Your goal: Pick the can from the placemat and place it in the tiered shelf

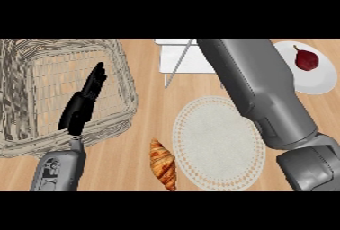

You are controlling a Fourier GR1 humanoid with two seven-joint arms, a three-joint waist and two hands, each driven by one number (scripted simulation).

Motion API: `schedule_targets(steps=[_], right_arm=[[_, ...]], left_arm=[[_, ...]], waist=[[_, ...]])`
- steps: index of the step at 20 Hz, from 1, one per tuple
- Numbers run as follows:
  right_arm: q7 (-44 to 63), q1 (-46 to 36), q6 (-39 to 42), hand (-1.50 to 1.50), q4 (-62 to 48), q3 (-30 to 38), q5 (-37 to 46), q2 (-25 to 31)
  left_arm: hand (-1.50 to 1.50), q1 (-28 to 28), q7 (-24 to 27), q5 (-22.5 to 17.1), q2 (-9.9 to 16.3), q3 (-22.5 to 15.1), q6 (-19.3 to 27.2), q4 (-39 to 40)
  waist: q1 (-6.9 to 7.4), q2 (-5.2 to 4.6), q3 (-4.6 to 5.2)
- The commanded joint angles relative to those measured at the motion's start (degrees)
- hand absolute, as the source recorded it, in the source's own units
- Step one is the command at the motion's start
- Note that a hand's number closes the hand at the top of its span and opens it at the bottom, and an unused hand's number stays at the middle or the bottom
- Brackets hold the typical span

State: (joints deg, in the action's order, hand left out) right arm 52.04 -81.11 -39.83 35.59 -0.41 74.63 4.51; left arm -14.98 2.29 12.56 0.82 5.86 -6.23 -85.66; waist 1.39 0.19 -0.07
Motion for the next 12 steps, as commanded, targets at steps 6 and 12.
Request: schedule_targets(steps=[6,12], right_arm=[[10.29,1.89,-2.97,-1.5,-0.43,1.63,5.75,-0.75],[5.48,3.9,-4.2,-1.5,7.83,4.46,0.24,-1.48]], left_arm=[[0.0,5.42,-3.11,0.72,-0.55,-1.89,-1.08,0.92],[0.0,5.17,-2.27,1.14,-0.76,-3.4,2.75,3.72]], waist=[[-0.39,-0.29,0.09],[-1.65,-0.07,0.04]])
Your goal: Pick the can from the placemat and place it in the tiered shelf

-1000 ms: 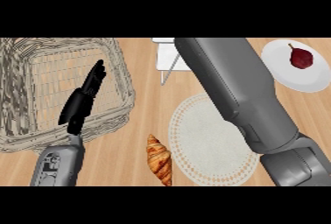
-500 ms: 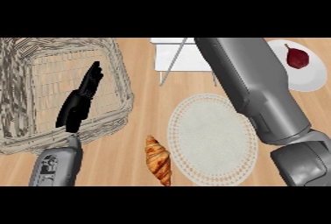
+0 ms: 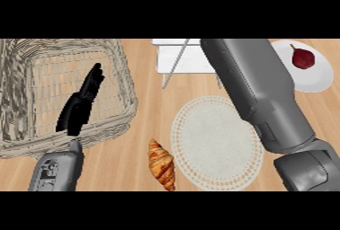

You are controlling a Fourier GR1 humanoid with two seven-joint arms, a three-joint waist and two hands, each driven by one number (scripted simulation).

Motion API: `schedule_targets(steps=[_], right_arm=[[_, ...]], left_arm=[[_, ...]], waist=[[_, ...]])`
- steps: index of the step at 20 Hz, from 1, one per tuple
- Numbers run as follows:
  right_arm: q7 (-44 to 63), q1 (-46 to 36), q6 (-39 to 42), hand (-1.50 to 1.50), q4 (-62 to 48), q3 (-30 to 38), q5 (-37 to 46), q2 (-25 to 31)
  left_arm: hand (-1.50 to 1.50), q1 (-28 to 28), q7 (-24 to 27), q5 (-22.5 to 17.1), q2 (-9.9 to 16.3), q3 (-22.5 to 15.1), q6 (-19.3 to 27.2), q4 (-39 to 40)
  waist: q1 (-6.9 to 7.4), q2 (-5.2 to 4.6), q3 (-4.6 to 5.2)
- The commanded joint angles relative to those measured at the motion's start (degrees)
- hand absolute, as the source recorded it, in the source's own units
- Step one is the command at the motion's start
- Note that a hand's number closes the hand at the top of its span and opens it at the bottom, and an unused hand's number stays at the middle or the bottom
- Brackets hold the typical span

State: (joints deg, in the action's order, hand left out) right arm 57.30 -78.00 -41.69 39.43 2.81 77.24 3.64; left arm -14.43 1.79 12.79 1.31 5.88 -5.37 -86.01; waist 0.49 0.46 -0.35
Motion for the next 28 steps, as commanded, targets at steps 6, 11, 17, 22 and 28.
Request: schedule_targets(steps=[6,11,17,22,28], right_arm=[[-1.67,-1.35,1.28,-1.5,6.54,2.46,-6.51,-2.02],[-2.89,-4.54,-1.82,-1.5,9.94,5.89,-8.76,2.33],[1.37,-2.34,-5.06,-1.5,19.85,9.75,-6.56,4.02],[10.4,1.29,4.8,-1.5,31.12,11.89,-3.9,3.36],[11.42,10.36,19.23,-1.5,42.55,13.76,-10.1,5.92]], left_arm=[[0.0,1.62,-3.39,0.81,-0.7,-1.22,-0.58,3.32],[0.0,4.88,-2.64,0.46,-1.25,-1.7,-1.4,1.9],[0.0,4.12,-4.7,-0.13,-0.76,-0.4,-0.77,1.09],[0.0,4.53,-3.68,-0.07,0.04,1.08,-0.09,1.99],[0.0,7.81,-4.29,0.16,-0.41,1.27,-0.55,0.0]], waist=[[-0.24,-0.42,0.36],[0.22,-0.4,0.36],[-1.29,0.18,0.32],[-3.36,0.87,0.33],[-5.34,1.71,0.23]])
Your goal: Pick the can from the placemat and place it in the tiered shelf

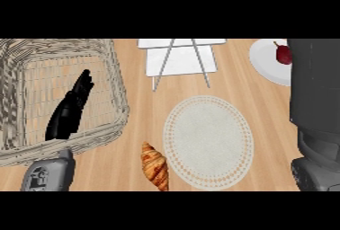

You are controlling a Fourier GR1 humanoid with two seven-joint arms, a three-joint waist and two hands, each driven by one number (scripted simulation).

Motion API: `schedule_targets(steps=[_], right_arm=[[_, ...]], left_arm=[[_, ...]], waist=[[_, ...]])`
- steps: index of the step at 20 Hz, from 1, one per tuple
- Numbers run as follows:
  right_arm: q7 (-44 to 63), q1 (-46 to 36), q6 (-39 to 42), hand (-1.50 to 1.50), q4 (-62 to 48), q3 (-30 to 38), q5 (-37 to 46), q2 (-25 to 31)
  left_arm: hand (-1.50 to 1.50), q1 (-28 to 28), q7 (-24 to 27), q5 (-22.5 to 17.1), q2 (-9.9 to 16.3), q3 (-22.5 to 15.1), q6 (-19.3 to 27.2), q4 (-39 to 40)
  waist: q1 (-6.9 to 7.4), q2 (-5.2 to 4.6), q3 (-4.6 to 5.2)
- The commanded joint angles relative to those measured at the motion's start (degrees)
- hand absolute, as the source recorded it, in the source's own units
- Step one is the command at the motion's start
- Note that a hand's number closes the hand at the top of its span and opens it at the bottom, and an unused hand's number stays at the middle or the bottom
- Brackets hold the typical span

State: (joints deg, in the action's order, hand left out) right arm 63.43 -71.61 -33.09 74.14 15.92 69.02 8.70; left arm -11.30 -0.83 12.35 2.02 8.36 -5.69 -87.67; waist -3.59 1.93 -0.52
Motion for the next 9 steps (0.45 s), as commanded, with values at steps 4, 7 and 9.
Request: schedule_targets(steps=[4,7,9], right_arm=[[3.03,11.24,18.53,-1.5,17.65,1.36,-7.0,4.47],[4.11,14.36,24.39,-1.5,25.61,1.06,-10.33,4.76],[3.54,20.23,26.72,-1.5,31.43,2.39,-13.88,4.71]], left_arm=[[0.0,4.62,-1.27,0.3,-0.2,0.12,-0.97,1.6],[0.0,6.45,-0.72,0.45,-0.78,0.58,-0.71,1.57],[0.0,4.49,-1.69,1.53,-1.2,0.04,0.13,1.09]], waist=[[-2.01,0.05,0.38],[-2.52,0.42,0.44],[-2.39,-0.1,0.36]])
